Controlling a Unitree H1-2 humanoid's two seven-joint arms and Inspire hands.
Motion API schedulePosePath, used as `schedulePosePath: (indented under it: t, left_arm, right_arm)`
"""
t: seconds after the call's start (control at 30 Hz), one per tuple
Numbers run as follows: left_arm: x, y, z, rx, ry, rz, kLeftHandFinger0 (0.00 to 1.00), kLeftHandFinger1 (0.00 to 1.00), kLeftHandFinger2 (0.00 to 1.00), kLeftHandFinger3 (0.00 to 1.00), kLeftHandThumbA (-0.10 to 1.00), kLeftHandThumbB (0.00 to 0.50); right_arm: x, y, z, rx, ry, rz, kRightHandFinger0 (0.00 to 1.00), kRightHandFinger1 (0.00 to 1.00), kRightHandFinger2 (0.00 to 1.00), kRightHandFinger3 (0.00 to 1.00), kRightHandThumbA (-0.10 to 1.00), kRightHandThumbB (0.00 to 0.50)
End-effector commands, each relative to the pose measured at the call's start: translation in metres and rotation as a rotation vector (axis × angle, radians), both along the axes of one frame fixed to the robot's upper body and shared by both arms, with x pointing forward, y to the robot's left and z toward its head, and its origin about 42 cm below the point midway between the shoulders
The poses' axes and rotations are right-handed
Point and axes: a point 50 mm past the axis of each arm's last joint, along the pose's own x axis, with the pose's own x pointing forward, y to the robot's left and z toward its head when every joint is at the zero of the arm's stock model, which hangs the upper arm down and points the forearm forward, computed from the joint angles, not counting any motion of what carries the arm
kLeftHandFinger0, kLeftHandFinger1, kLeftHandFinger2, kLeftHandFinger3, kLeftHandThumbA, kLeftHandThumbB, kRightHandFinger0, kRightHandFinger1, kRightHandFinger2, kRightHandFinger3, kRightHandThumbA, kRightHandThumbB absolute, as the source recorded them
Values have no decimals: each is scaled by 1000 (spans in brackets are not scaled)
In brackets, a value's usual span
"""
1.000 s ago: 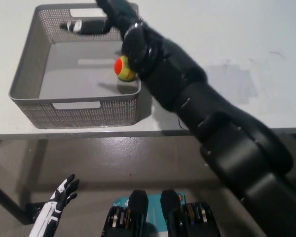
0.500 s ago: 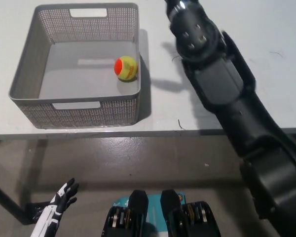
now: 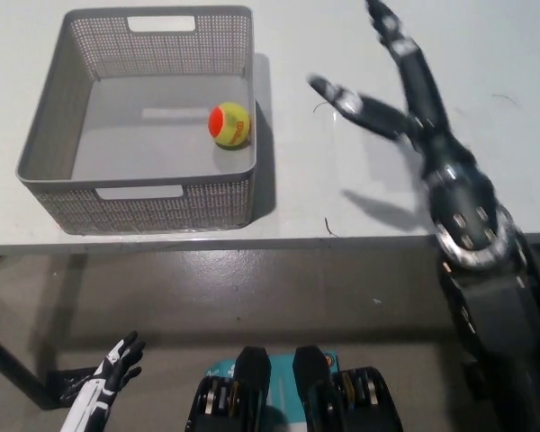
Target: Use the right hand to pick up a tennis ball and put it into a container on the left side
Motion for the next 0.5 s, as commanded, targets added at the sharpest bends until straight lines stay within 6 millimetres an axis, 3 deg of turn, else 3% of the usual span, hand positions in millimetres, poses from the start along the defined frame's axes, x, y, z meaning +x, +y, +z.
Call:
schedulePosePath:
  t: [0.0,0.07,0.13,0.23,0.3,0.4,0.43,0.47]
  left_arm:
    - [-7,9,3,-30,-70,26,1000,1000,1000,1000,1000,341]
    - [-9,9,3,-32,-65,25,1000,1000,1000,1000,1000,338]
    - [-4,10,5,-34,-73,29,1000,1000,1000,1000,1000,347]
    - [-9,11,2,-37,-69,35,1000,1000,1000,1000,1000,342]
    - [-9,11,2,-50,-67,37,1000,1000,1000,1000,1000,338]
    - [-6,13,3,-54,-82,41,1000,1000,1000,1000,1000,327]
    - [-8,14,2,-54,-80,45,1000,1000,1000,1000,1000,327]
    - [-9,15,2,-54,-82,50,1000,1000,1000,1000,1000,332]
  right_arm:
    - [-125,-60,39,283,-256,161,1000,1000,1000,1000,1000,380]
    - [-137,-62,17,311,-193,152,1000,1000,1000,1000,1000,396]
    - [-143,-63,-7,301,-155,147,1000,1000,1000,1000,1000,367]
    - [-158,-66,-47,277,-66,133,1000,1000,1000,1000,1000,284]
    - [-169,-69,-80,308,2,120,1000,1000,1000,1000,1000,265]
    - [-172,-67,-102,320,43,112,1000,1000,1000,1000,1000,265]
    - [-178,-64,-117,336,83,104,1000,1000,1000,1000,1000,299]
    - [-184,-61,-128,351,114,100,1000,1000,1000,1000,1000,292]
